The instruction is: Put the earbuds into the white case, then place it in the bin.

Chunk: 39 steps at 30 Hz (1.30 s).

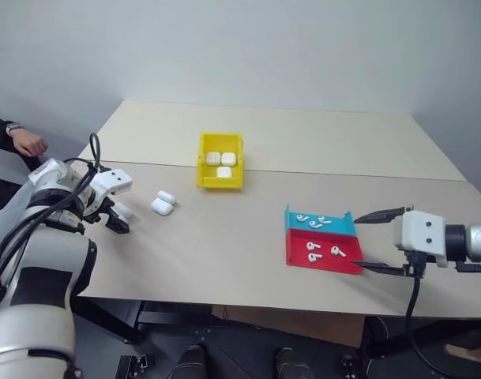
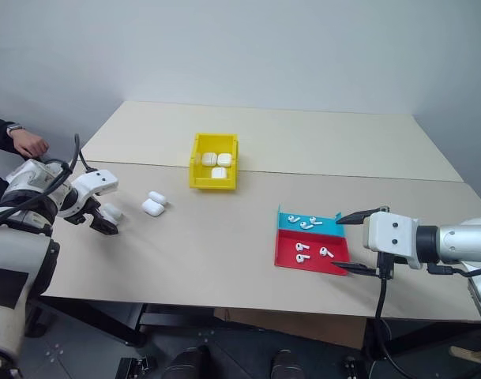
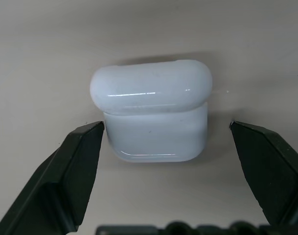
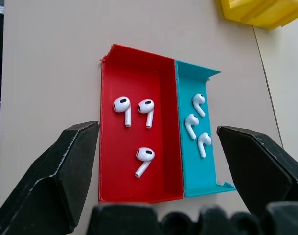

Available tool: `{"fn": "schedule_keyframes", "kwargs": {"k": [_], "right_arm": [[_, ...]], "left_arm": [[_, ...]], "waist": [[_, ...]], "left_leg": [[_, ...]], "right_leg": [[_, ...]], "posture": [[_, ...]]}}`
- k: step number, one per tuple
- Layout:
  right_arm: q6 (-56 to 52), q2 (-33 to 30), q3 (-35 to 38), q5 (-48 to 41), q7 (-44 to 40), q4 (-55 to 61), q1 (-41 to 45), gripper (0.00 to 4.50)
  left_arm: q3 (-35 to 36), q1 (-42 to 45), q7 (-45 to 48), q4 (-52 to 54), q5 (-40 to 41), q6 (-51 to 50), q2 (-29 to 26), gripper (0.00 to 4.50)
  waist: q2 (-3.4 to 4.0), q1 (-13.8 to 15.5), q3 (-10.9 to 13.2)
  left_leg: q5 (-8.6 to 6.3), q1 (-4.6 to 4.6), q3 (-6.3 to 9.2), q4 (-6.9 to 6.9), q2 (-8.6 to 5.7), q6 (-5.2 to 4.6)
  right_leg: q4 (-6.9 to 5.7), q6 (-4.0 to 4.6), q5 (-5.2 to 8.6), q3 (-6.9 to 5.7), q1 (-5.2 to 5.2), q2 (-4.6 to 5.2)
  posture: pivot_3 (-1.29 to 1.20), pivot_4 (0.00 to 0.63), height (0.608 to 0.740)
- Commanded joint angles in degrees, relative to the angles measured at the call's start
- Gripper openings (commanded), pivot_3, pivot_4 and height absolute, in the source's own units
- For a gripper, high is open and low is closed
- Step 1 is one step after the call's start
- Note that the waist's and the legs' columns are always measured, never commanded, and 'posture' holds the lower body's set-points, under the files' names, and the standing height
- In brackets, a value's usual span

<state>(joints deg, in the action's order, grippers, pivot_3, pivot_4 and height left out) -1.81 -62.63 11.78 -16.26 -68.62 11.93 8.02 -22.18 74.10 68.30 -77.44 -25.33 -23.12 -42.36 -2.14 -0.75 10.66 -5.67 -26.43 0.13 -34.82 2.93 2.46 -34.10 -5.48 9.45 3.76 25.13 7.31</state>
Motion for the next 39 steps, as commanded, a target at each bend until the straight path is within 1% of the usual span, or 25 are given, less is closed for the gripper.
{"fn": "schedule_keyframes", "kwargs": {"k": [1, 3, 6, 7, 16, 20, 23, 25, 27, 29, 31, 33, 35, 37, 38, 39], "right_arm": [[0.5, 0.0, 1.1, 0.2, 0.6, 1.5, -0.1, 4.50], [0.5, 0.0, 1.2, 0.3, 0.7, 1.6, -0.2, 4.50], [0.5, 0.0, 1.2, 0.4, 0.8, 1.7, -0.3, 4.50], [0.5, 0.0, 1.2, 0.4, 0.8, 1.7, -0.3, 4.50], [0.9, 0.0, 1.5, 0.3, 0.7, 1.6, -0.4, 4.50], [0.9, -0.3, 1.9, -0.1, 0.3, 1.8, -0.3, 4.50], [0.4, -0.8, 2.5, -0.1, 0.4, 2.3, 0.0, 4.50], [-0.3, -0.9, 2.7, -0.2, 0.9, 2.7, 0.5, 4.50], [-0.7, -1.0, 3.1, -1.2, 0.4, 3.0, 0.9, 4.50], [-1.9, -1.8, 2.9, -1.7, -0.4, 3.1, 1.4, 4.50], [-3.0, -2.7, 2.5, -2.2, -1.5, 3.0, 2.2, 4.50], [-4.2, -4.1, 1.8, -3.5, -3.6, 2.5, 3.7, 4.50], [-5.8, -5.5, 0.2, -4.0, -5.6, 1.9, 6.1, 4.50], [-3.9, -6.5, -1.5, -2.5, -7.3, 1.0, 8.2, 4.50], [-3.8, -7.1, -2.7, -2.0, -8.5, 0.6, 9.5, 4.50], [-4.1, -7.8, -4.0, -1.8, -9.9, 0.4, 10.8, 4.50]], "left_arm": [[0.5, 0.7, 0.5, -0.1, -0.4, 0.0, -0.2, 4.31], [0.5, 0.5, 0.3, -0.1, -0.4, 0.3, 0.0, 3.93], [0.2, 0.4, -0.2, -0.1, -0.8, 0.4, 0.1, 2.90], [0.3, 0.4, -0.4, -0.1, -0.7, 0.1, 0.2, 2.75], [0.4, 1.3, 1.2, 0.6, -0.8, 2.8, -0.1, 2.75], [0.2, 3.2, 5.5, 2.2, -0.7, 5.5, -1.1, 2.75], [3.3, 4.3, 8.3, 5.3, 2.7, 7.9, -2.4, 2.75], [5.7, 3.8, 10.8, 9.1, 5.3, 9.4, -3.6, 2.75], [8.7, 1.3, 13.8, 14.9, 9.2, 10.6, -4.6, 2.75], [12.3, -3.8, 14.6, 24.4, 13.8, 12.1, -5.4, 2.75], [15.6, -8.6, 15.7, 34.1, 18.5, 8.5, -5.3, 2.75], [20.1, -15.0, 17.4, 46.5, 26.0, 5.6, -4.3, 2.75], [24.3, -22.7, 17.3, 60.0, 33.8, 3.6, -2.4, 2.75], [28.2, -30.3, 13.0, 70.8, 39.5, 4.1, 1.5, 2.75], [28.7, -33.8, 10.4, 75.5, 40.8, 4.5, 3.6, 2.75], [27.7, -36.3, 9.1, 79.3, 41.5, 2.9, 4.4, 2.75]], "waist": [[0.00, 0.0, 0.0], [0.00, 0.0, 0.0], [0.00, 0.0, 0.0], [0.00, 0.0, 0.0], [0.00, 0.0, 0.0], [0.00, 0.0, 0.0], [0.00, 0.0, 0.0], [0.00, 0.0, 0.0], [0.00, -0.1, 0.0], [0.05, -0.2, 0.0], [0.07, -0.3, 0.0], [0.08, -0.5, 0.0], [0.07, -0.6, 0.0], [0.07, -0.6, 0.0], [0.07, -0.6, 0.0], [0.08, -0.6, 0.0]], "left_leg": [[0.00, 0.00, 0.00, 0.00, 0.00, 0.00], [0.00, 0.00, 0.00, 0.00, 0.00, 0.00], [0.00, 0.00, 0.00, 0.00, 0.00, 0.00], [0.00, 0.00, 0.00, 0.00, 0.00, 0.00], [0.00, 0.00, 0.00, 0.00, 0.00, 0.00], [0.00, 0.00, 0.00, 0.01, 0.00, 0.00], [0.00, 0.00, 0.00, 0.01, 0.00, 0.00], [0.00, -0.01, 0.00, 0.02, 0.00, 0.00], [0.00, 0.00, 0.00, 0.03, 0.01, 0.00], [0.00, 0.00, 0.00, 0.05, 0.01, 0.00], [0.00, 0.06, -0.02, 0.09, 0.02, 0.00], [0.01, 0.07, -0.01, 0.09, 0.03, -0.01], [0.01, 0.06, -0.01, 0.05, 0.04, -0.01], [0.01, 0.07, -0.02, 0.01, 0.03, -0.01], [0.01, 0.10, -0.01, -0.02, 0.04, -0.01], [0.01, 0.12, -0.01, -0.01, 0.05, -0.01]], "right_leg": [[0.00, 0.00, 0.00, 0.00, 0.00, 0.00], [0.00, 0.00, 0.00, 0.00, 0.00, 0.00], [0.00, 0.00, 0.00, 0.00, -0.01, 0.00], [0.00, 0.00, 0.00, 0.00, -0.01, 0.00], [0.00, 0.00, 0.00, 0.00, -0.01, 0.00], [0.00, 0.00, 0.00, 0.00, -0.01, 0.00], [0.00, 0.00, 0.00, 0.00, -0.01, 0.00], [0.01, 0.00, 0.00, 0.00, 0.00, 0.00], [0.01, 0.00, 0.00, 0.00, 0.00, 0.00], [0.01, 0.01, 0.00, 0.00, -0.01, 0.00], [-0.02, 0.01, 0.00, 0.04, -0.04, 0.00], [-0.04, 0.02, 0.00, 0.03, -0.03, 0.00], [-0.06, 0.03, -0.01, 0.03, -0.04, 0.00], [-0.03, 0.04, -0.01, 0.05, -0.08, 0.00], [-0.04, 0.04, -0.01, 0.04, -0.11, 0.00], [-0.04, 0.04, -0.02, 0.04, -0.11, 0.00]], "posture": [[0.00, 0.150, 0.740], [0.00, 0.150, 0.740], [0.00, 0.150, 0.740], [0.00, 0.150, 0.740], [0.00, 0.150, 0.740], [0.00, 0.150, 0.740], [0.00, 0.150, 0.740], [0.00, 0.150, 0.740], [0.00, 0.150, 0.740], [0.00, 0.150, 0.740], [0.00, 0.150, 0.740], [0.00, 0.150, 0.740], [0.00, 0.150, 0.740], [0.00, 0.150, 0.740], [0.00, 0.150, 0.740], [0.00, 0.150, 0.740]]}}
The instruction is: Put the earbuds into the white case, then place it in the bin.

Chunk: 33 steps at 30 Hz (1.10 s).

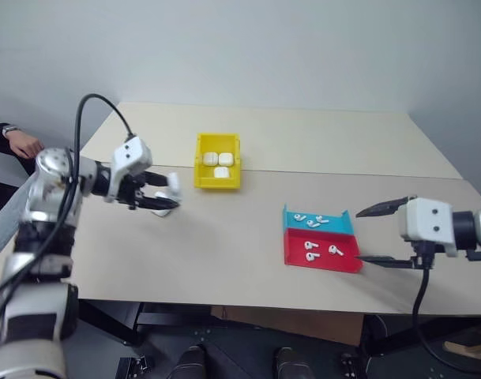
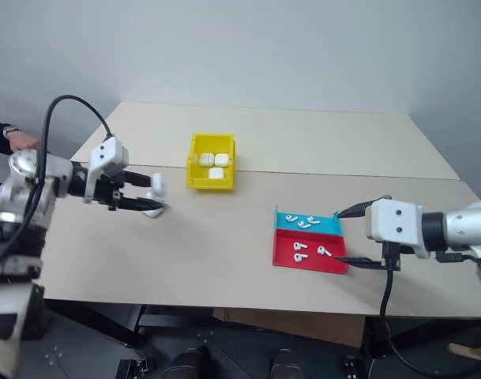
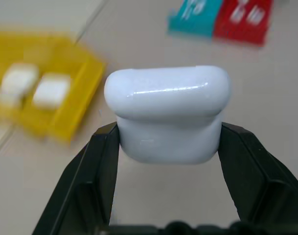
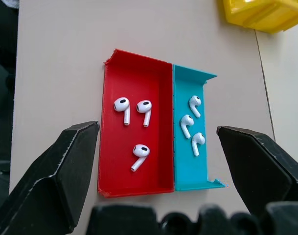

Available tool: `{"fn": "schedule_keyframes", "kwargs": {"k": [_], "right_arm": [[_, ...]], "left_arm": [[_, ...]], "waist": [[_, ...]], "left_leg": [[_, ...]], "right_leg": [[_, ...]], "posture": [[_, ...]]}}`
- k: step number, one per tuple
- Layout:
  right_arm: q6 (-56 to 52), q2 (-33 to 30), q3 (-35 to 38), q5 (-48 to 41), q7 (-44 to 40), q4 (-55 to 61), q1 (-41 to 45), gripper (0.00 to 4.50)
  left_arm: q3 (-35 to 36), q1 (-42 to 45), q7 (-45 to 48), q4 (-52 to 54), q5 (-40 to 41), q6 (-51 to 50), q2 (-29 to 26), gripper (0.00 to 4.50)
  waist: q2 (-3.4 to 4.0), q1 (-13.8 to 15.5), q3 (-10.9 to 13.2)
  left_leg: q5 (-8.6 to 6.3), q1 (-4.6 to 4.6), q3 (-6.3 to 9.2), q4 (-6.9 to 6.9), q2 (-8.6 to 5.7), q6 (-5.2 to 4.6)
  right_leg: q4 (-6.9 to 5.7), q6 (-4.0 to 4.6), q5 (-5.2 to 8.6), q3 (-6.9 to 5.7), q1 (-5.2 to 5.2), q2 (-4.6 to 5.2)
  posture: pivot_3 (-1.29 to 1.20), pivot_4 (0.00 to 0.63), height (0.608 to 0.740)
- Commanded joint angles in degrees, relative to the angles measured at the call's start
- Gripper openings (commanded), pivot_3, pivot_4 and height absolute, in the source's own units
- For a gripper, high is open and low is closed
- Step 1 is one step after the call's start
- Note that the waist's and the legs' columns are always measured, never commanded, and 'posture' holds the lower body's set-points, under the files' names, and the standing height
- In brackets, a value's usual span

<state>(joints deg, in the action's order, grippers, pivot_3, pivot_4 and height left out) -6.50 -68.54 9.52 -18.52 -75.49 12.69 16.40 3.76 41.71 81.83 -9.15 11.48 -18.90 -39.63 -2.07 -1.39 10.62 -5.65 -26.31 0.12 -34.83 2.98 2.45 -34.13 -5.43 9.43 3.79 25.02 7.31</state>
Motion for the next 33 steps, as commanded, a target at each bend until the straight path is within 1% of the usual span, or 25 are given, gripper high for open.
{"fn": "schedule_keyframes", "kwargs": {"k": [1, 2, 3, 4, 5, 7, 10, 14, 17, 19, 21, 24, 28, 30, 33], "right_arm": [[-0.1, -2.6, -3.0, 0.5, -4.4, -0.6, 3.8, 4.50], [-0.5, -3.0, -3.8, 0.5, -5.4, -0.8, 4.8, 4.50], [-1.8, -4.0, -5.5, 0.7, -7.1, -1.0, 6.5, 4.50], [-2.3, -4.3, -7.0, 1.0, -8.4, -1.3, 8.2, 4.50], [-2.4, -4.4, -8.5, 1.4, -9.5, -1.7, 9.9, 4.50], [-3.8, -3.9, -12.0, 3.6, -10.6, -2.6, 13.5, 4.50], [-3.0, -2.9, -16.1, 7.0, -12.1, -2.8, 16.7, 4.50], [-6.6, -0.9, -22.3, 11.6, -13.2, -1.2, 21.3, 4.50], [-7.2, 1.3, -25.8, 13.9, -14.4, -1.0, 24.1, 4.50], [-9.4, 4.0, -28.7, 15.9, -14.5, -0.8, 26.6, 4.50], [-10.3, 6.4, -30.7, 18.1, -13.6, -1.1, 28.1, 4.08], [-11.4, 8.8, -32.9, 21.5, -12.2, -2.0, 28.9, 3.24], [-14.2, 12.1, -35.5, 25.2, -11.2, -3.5, 30.1, 3.24], [-15.3, 13.7, -36.6, 26.1, -11.5, -4.5, 30.7, 3.24], [-15.0, 14.8, -37.3, 27.6, -11.6, -5.4, 30.7, 2.60]], "left_arm": [[0.6, -6.0, -5.1, 13.9, 5.3, -2.2, 2.3, 2.75], [-0.1, -7.4, -5.7, 15.9, 5.8, -2.8, 2.5, 2.75], [0.3, -10.0, -6.6, 17.0, 7.6, 1.1, 5.4, 2.75], [0.4, -12.1, -7.8, 17.9, 8.6, 3.6, 7.6, 2.75], [0.2, -13.7, -8.9, 18.7, 9.3, 4.8, 9.2, 2.75], [-0.4, -16.3, -10.8, 18.6, 9.4, 10.9, 13.3, 2.75], [-2.0, -19.2, -12.9, 18.7, 8.6, 16.7, 16.8, 2.75], [-3.6, -22.7, -11.8, 17.1, 9.9, 24.3, 19.3, 2.75], [-5.0, -24.3, -11.5, 17.1, 9.9, 24.6, 18.2, 2.75], [-5.3, -25.9, -11.5, 16.9, 10.7, 25.4, 18.3, 2.75], [-5.5, -27.1, -12.1, 16.7, 11.1, 26.3, 18.7, 2.75], [-6.0, -28.0, -13.4, 16.8, 10.2, 27.2, 18.9, 2.75], [-6.8, -29.9, -14.6, 18.5, 11.0, 27.2, 18.9, 2.75], [-7.6, -30.7, -15.0, 18.9, 10.2, 27.4, 18.5, 2.75], [-8.1, -31.3, -16.8, 20.4, 10.5, 25.7, 18.4, 2.75]], "waist": [[0.01, 0.0, 0.0], [0.01, 0.0, 0.0], [0.01, -0.1, 0.0], [0.19, -0.2, -0.1], [0.29, -0.3, -0.2], [0.28, -0.6, -0.2], [0.28, -0.9, -0.2], [0.31, -1.3, -0.2], [0.32, -1.3, -0.2], [0.33, -1.2, -0.2], [0.34, -1.2, -0.2], [0.34, -1.0, -0.2], [0.35, -0.9, -0.2], [0.35, -1.0, -0.2], [0.35, -1.0, -0.2]], "left_leg": [[0.00, 0.04, 0.00, -0.03, -0.01, 0.00], [0.00, 0.07, 0.00, -0.02, 0.00, 0.00], [0.00, 0.07, 0.00, -0.02, -0.01, 0.00], [0.00, 0.08, 0.00, -0.02, 0.00, 0.00], [0.00, 0.13, -0.01, -0.06, -0.02, 0.00], [0.00, 0.21, -0.01, -0.17, -0.02, 0.00], [0.00, 0.22, 0.00, -0.15, -0.03, -0.01], [0.00, 0.24, -0.01, -0.15, -0.03, 0.00], [0.00, 0.24, -0.02, -0.08, -0.03, 0.00], [0.00, 0.24, -0.02, -0.03, -0.03, 0.00], [0.00, 0.23, -0.02, -0.05, -0.03, 0.00], [0.00, 0.18, -0.02, -0.06, -0.04, 0.00], [0.00, 0.17, -0.02, -0.08, -0.04, 0.00], [0.00, 0.16, -0.02, -0.06, -0.04, 0.00], [0.00, 0.16, -0.02, -0.03, -0.04, 0.00]], "right_leg": [[-0.02, 0.00, 0.00, 0.01, -0.03, 0.00], [-0.04, 0.00, 0.00, 0.01, -0.03, -0.01], [-0.04, 0.01, -0.01, 0.01, -0.02, -0.01], [-0.05, 0.02, -0.01, 0.01, -0.02, -0.01], [-0.01, 0.02, -0.01, 0.04, -0.08, -0.01], [0.01, 0.02, -0.01, 0.07, -0.24, 0.00], [0.03, 0.02, -0.01, 0.07, -0.25, 0.00], [0.04, 0.03, -0.01, 0.08, -0.25, 0.00], [0.00, 0.03, -0.01, 0.10, -0.17, 0.00], [-0.02, 0.03, -0.01, 0.10, -0.11, 0.00], [-0.01, 0.03, -0.01, 0.10, -0.11, 0.00], [0.00, 0.03, -0.01, 0.10, -0.09, 0.00], [0.01, 0.03, -0.01, 0.10, -0.09, 0.00], [0.00, 0.03, -0.01, 0.10, -0.07, 0.00], [-0.02, 0.04, -0.02, 0.10, -0.04, 0.00]], "posture": [[0.00, 0.150, 0.740], [0.00, 0.150, 0.740], [0.00, 0.150, 0.740], [0.00, 0.150, 0.740], [0.00, 0.150, 0.740], [0.00, 0.150, 0.740], [0.00, 0.150, 0.740], [0.00, 0.150, 0.740], [0.00, 0.150, 0.740], [0.00, 0.150, 0.740], [0.00, 0.150, 0.740], [0.00, 0.150, 0.740], [0.00, 0.150, 0.740], [0.00, 0.150, 0.740], [0.00, 0.150, 0.740]]}}
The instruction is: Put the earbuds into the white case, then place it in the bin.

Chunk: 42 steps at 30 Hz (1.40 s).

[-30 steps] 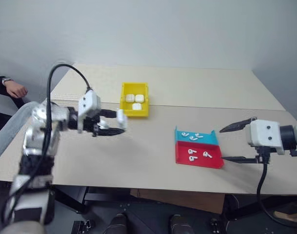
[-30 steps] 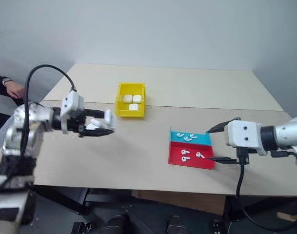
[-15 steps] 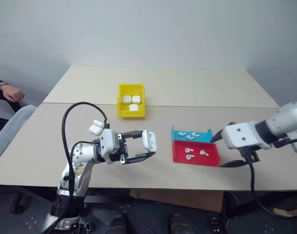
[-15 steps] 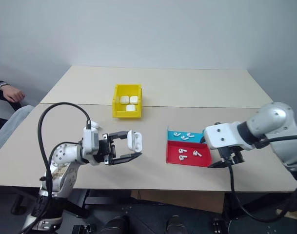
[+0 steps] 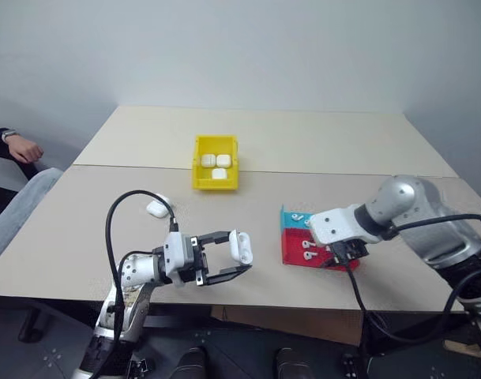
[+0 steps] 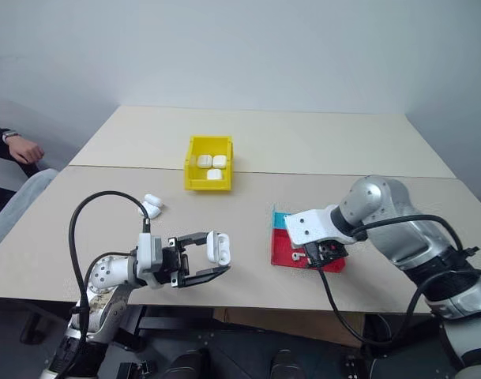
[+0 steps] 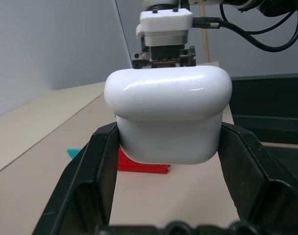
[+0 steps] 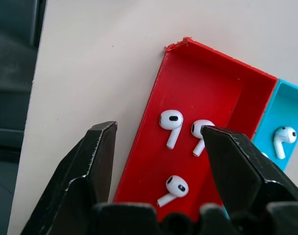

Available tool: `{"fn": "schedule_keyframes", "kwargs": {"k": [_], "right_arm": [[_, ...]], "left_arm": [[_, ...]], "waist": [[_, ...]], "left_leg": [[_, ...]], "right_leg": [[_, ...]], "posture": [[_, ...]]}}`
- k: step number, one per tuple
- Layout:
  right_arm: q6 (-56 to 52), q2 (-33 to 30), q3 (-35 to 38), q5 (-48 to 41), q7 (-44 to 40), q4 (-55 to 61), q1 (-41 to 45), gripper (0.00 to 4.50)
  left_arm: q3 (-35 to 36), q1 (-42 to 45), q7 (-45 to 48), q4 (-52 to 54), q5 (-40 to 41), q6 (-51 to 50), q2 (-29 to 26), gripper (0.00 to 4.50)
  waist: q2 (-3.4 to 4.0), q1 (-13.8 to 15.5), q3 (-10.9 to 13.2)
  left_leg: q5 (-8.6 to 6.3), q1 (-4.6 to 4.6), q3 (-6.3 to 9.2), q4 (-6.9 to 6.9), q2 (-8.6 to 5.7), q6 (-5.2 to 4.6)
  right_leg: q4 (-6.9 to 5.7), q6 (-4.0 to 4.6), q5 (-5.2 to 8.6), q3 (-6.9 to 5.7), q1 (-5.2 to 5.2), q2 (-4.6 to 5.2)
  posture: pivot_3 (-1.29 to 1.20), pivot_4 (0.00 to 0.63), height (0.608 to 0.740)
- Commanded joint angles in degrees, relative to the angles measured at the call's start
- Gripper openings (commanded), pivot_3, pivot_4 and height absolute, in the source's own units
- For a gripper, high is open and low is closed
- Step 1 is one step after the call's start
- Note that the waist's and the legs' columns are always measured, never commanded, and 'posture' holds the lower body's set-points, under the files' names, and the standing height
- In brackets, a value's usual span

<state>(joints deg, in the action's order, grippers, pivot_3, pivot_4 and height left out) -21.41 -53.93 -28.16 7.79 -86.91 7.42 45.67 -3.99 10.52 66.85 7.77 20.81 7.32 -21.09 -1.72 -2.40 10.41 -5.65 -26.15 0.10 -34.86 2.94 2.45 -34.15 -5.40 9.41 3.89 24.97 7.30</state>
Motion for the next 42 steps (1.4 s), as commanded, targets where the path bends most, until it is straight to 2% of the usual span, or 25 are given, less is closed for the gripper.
{"fn": "schedule_keyframes", "kwargs": {"k": [1, 18, 21, 34, 38, 42], "right_arm": [[0.1, 0.6, 0.2, 1.8, 0.0, -0.5, 1.5, 2.27], [4.2, 6.5, -2.9, 8.1, 1.0, -8.3, 3.1, 2.27], [5.5, 6.7, -3.1, 9.3, 1.0, -9.1, 3.0, 2.27], [5.8, 8.1, -2.6, 9.6, 0.5, -10.0, 2.9, 2.27], [6.6, 8.0, -2.6, 10.0, 1.2, -10.3, 2.7, 1.38], [7.1, 8.5, -2.6, 10.4, 1.5, -11.2, 3.0, 1.38]], "left_arm": [[-0.5, -0.2, -2.4, 4.1, 1.5, -1.2, -0.2, 2.75], [-2.2, -1.7, -6.0, 7.1, 1.4, -3.1, -2.5, 2.75], [-2.7, -2.1, -8.3, 9.4, 0.9, -8.5, -4.2, 2.75], [-2.8, -1.8, -10.3, 11.5, 1.9, -12.3, -5.5, 2.75], [-3.0, -2.1, -10.3, 11.4, 1.7, -12.0, -5.5, 2.75], [-2.8, -2.2, -10.0, 11.3, 2.1, -11.8, -5.5, 2.75]], "waist": [[0.01, 0.0, 0.0], [0.01, -0.1, 0.0], [0.01, -0.1, 0.0], [0.01, -0.2, 0.0], [0.00, -0.2, 0.0], [0.00, -0.2, 0.0]], "left_leg": [[0.00, 0.00, 0.00, 0.01, 0.00, 0.00], [0.00, -0.01, 0.00, 0.03, 0.00, 0.00], [0.00, -0.01, 0.00, 0.05, 0.00, 0.00], [-0.01, -0.02, 0.00, 0.07, 0.00, 0.01], [-0.01, -0.02, 0.00, 0.08, 0.00, 0.01], [-0.01, -0.02, 0.00, 0.10, 0.00, 0.01]], "right_leg": [[0.00, 0.00, 0.00, 0.00, 0.01, 0.00], [0.01, 0.00, 0.00, 0.00, 0.03, 0.00], [0.01, 0.00, 0.00, 0.00, 0.04, 0.00], [0.02, 0.01, 0.00, 0.00, 0.08, 0.00], [0.02, 0.01, 0.01, 0.00, 0.09, 0.00], [0.03, 0.01, 0.01, -0.01, 0.10, 0.00]], "posture": [[0.00, 0.150, 0.740], [0.00, 0.150, 0.740], [0.00, 0.150, 0.740], [0.00, 0.150, 0.740], [0.00, 0.150, 0.740], [0.00, 0.150, 0.740]]}}
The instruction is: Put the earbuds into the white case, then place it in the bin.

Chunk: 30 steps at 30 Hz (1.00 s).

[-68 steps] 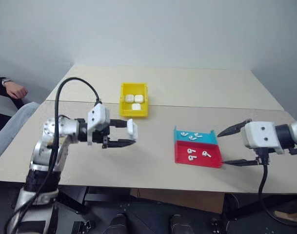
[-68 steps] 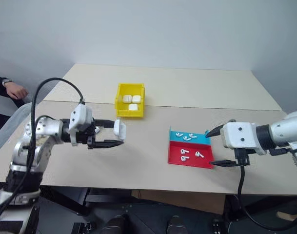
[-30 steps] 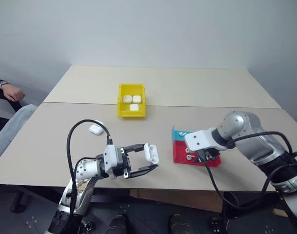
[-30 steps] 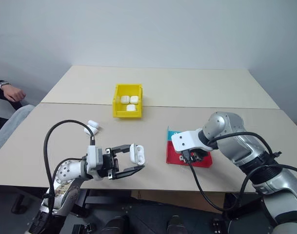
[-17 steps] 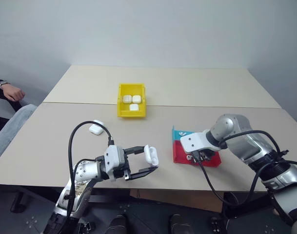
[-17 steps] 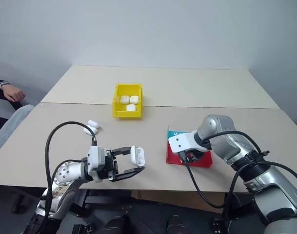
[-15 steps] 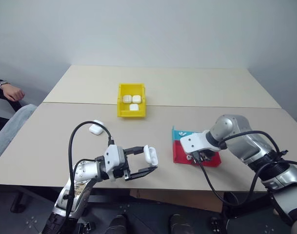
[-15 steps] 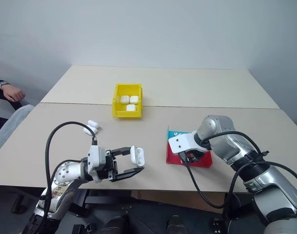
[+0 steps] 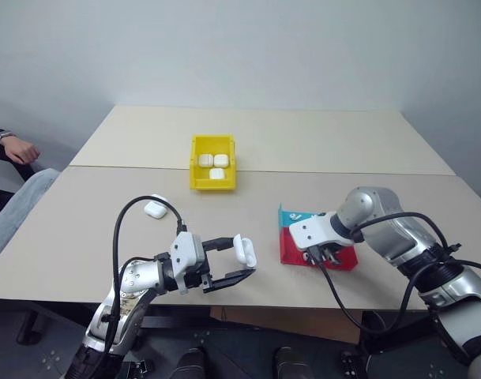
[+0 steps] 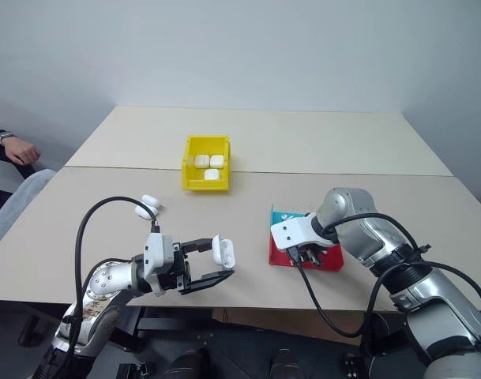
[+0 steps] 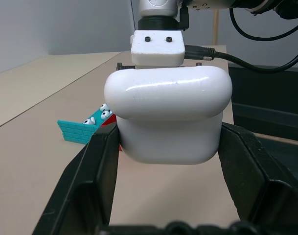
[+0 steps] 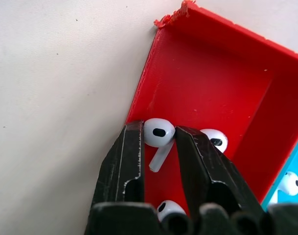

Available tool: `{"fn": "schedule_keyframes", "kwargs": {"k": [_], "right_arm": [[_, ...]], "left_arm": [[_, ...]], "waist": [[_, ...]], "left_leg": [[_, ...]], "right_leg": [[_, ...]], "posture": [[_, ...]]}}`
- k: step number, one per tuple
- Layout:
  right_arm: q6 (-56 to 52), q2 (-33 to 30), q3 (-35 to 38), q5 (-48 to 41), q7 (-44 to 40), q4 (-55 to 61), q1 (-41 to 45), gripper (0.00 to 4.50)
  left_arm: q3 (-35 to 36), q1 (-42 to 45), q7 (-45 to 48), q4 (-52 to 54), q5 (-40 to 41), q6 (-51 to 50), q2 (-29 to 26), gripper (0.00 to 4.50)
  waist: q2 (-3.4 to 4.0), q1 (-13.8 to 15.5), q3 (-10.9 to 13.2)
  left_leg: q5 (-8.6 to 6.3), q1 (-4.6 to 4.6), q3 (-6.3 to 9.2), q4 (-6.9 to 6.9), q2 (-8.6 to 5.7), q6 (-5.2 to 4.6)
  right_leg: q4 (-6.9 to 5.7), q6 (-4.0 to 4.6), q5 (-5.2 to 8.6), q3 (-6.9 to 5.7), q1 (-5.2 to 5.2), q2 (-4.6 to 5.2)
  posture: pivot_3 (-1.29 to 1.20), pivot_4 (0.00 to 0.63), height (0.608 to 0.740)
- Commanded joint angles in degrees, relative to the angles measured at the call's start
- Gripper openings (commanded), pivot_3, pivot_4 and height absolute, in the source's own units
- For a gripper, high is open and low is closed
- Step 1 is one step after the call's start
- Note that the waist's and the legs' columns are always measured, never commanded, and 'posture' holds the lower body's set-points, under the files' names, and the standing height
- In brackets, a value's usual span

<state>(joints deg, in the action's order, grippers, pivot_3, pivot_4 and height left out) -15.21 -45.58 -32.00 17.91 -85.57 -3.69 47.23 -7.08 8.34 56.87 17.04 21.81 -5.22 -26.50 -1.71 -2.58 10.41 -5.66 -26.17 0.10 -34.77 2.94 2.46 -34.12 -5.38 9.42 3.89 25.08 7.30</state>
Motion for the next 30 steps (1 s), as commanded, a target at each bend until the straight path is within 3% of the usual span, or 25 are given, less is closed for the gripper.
{"fn": "schedule_keyframes", "kwargs": {"k": [1, 6, 10, 17, 22, 26, 30], "right_arm": [[1.1, 0.2, 1.2, 0.3, 0.2, -0.2, 1.5, 1.38], [1.1, 0.2, 1.3, 0.2, -0.1, 0.1, 1.4, 1.38], [0.9, 0.1, 1.5, 0.1, -0.1, 0.3, 1.3, 0.64], [-1.1, -0.9, 3.9, -1.8, -0.1, 3.7, 0.4, 0.64], [-8.3, -2.2, 13.4, -10.6, 0.0, 12.3, -0.4, 0.64], [-20.9, 0.5, 25.2, -18.7, 6.8, 16.8, 1.7, 0.64], [-22.7, 4.6, 39.2, -29.6, 13.7, 21.0, -0.4, 0.64]], "left_arm": [[0.2, 0.1, -0.1, 2.1, 1.0, 0.5, -0.2, 2.75], [0.2, 0.2, -0.2, 1.9, 0.7, 0.6, -0.3, 2.75], [0.2, 0.4, -0.1, 1.8, 0.9, 0.4, -0.3, 2.75], [0.3, 1.2, 0.3, 1.5, 1.6, 0.8, 0.2, 2.75], [0.6, 2.6, 1.0, 2.5, 4.0, 0.5, 0.9, 2.75], [1.0, 4.2, 2.2, 4.3, 8.9, -1.8, 1.2, 2.75], [0.1, 6.9, 4.8, 5.1, 13.3, -4.4, 1.1, 2.75]], "waist": [[0.00, 0.0, 0.0], [0.00, 0.0, 0.0], [0.00, 0.0, 0.0], [0.00, 0.0, 0.0], [-0.01, 0.1, 0.0], [-0.01, 0.1, 0.0], [-0.02, 0.2, 0.0]], "left_leg": [[0.00, 0.00, 0.00, 0.00, 0.00, 0.00], [0.00, -0.01, 0.00, 0.00, 0.00, 0.00], [0.00, -0.01, 0.00, 0.00, 0.00, 0.00], [0.00, -0.01, 0.00, 0.01, 0.00, 0.01], [0.00, -0.11, 0.00, 0.04, 0.00, 0.01], [0.00, -0.12, 0.01, 0.03, 0.01, 0.01], [0.00, -0.12, 0.02, 0.03, 0.01, 0.00]], "right_leg": [[0.01, 0.00, 0.00, 0.00, 0.00, 0.00], [0.01, 0.00, 0.00, 0.00, 0.01, 0.00], [0.02, 0.01, 0.00, 0.00, 0.01, 0.00], [0.02, 0.01, 0.00, 0.00, 0.03, 0.00], [0.03, 0.01, 0.01, 0.00, 0.09, 0.00], [0.05, 0.01, 0.01, -0.01, 0.09, 0.00], [0.06, 0.01, 0.01, -0.02, 0.07, 0.00]], "posture": [[0.00, 0.150, 0.740], [0.00, 0.150, 0.740], [0.00, 0.150, 0.740], [0.00, 0.150, 0.740], [0.00, 0.150, 0.740], [0.00, 0.150, 0.740], [0.00, 0.150, 0.740]]}}
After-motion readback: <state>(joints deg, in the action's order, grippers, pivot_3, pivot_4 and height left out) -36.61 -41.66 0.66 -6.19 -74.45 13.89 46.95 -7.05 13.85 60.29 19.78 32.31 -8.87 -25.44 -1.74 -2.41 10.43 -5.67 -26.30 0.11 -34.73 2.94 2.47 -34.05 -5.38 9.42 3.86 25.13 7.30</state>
